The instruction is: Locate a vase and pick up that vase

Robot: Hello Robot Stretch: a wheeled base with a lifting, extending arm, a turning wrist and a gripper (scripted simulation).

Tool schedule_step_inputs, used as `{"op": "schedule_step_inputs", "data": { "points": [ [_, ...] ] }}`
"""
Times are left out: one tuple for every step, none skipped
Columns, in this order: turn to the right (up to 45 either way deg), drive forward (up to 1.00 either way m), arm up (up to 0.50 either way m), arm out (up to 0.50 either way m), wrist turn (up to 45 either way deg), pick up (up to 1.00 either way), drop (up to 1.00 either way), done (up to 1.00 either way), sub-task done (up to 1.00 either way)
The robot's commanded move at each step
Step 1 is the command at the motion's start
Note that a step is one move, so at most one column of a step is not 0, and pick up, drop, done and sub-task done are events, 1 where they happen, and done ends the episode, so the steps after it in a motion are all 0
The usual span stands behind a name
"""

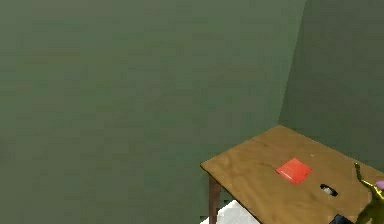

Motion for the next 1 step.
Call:
{"op": "schedule_step_inputs", "data": {
  "points": [
    [0.0,0.00,0.00,0.00,45.0,0.00,0.00,0.00,0.00]
  ]
}}
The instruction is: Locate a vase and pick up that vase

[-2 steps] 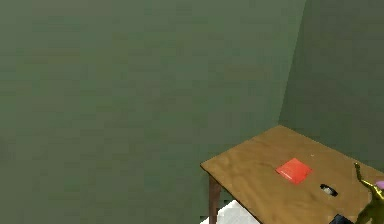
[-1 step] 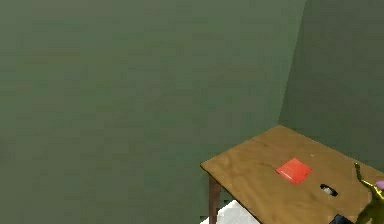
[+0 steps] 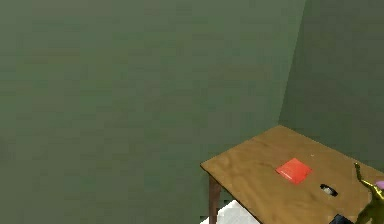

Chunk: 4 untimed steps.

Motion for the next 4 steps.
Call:
{"op": "schedule_step_inputs", "data": {
  "points": [
    [0.0,0.00,0.00,0.00,45.0,0.00,0.00,0.00,0.00],
    [0.0,0.00,0.00,0.00,21.0,0.00,0.00,0.00,0.00],
    [0.0,0.00,-0.30,0.00,0.0,0.00,0.00,0.00,0.00],
    [0.0,0.00,0.00,0.00,0.0,1.00,0.00,0.00,0.00]
  ]
}}
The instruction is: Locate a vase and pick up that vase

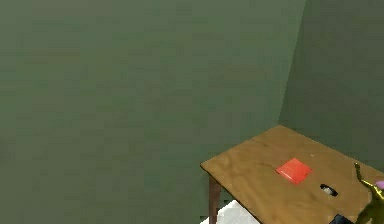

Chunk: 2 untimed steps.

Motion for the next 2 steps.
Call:
{"op": "schedule_step_inputs", "data": {
  "points": [
    [0.0,0.00,0.10,0.00,0.0,0.00,0.00,0.00,0.00],
    [0.0,0.00,0.00,0.00,0.0,0.00,0.00,1.00,0.00]
  ]
}}
